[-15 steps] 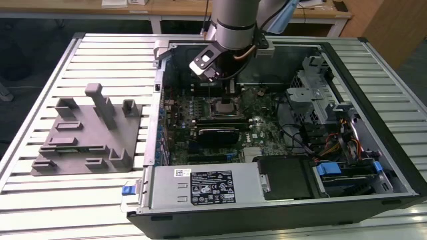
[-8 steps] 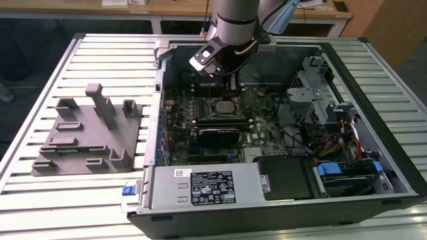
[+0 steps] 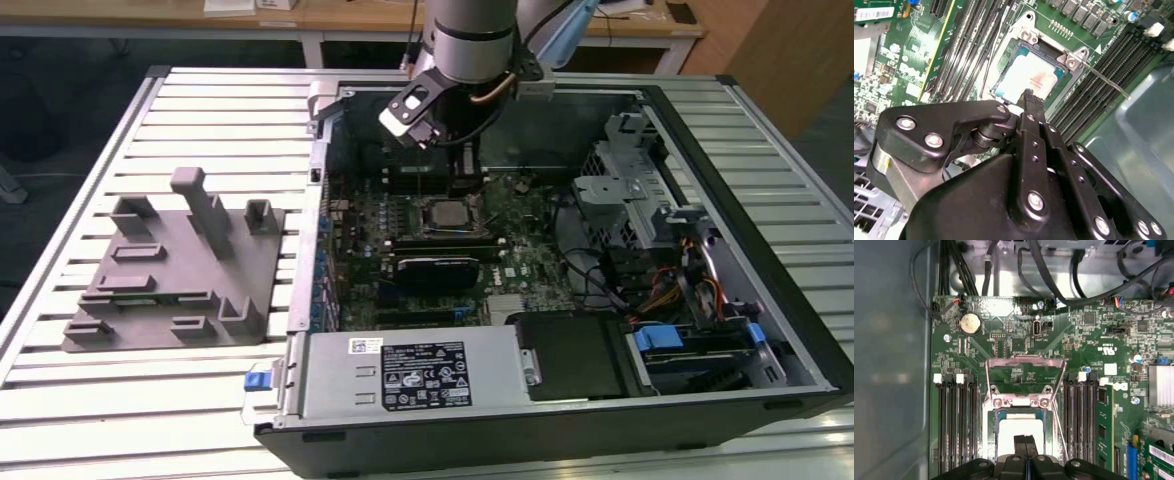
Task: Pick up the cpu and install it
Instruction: 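Place the cpu into insertion slot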
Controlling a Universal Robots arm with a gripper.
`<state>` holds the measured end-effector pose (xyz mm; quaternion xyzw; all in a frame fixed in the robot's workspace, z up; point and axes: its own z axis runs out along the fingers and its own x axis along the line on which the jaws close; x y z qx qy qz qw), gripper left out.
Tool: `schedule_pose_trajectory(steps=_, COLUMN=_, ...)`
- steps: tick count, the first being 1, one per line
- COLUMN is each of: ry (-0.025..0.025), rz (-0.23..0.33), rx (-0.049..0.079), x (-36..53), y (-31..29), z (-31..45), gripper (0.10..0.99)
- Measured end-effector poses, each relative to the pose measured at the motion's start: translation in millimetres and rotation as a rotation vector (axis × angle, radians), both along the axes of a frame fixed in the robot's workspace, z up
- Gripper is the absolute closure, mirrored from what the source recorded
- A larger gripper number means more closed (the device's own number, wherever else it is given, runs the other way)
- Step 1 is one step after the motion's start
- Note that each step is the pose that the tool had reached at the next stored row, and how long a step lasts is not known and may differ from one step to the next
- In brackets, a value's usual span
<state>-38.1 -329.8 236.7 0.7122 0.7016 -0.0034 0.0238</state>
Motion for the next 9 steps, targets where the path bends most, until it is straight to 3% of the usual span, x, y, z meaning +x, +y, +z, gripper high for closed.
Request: schedule_pose_trajectory(steps=9, ry=-0.0016, rz=-0.009, rx=0.000, x=0.0, y=0.0, z=18.9, gripper=0.980)
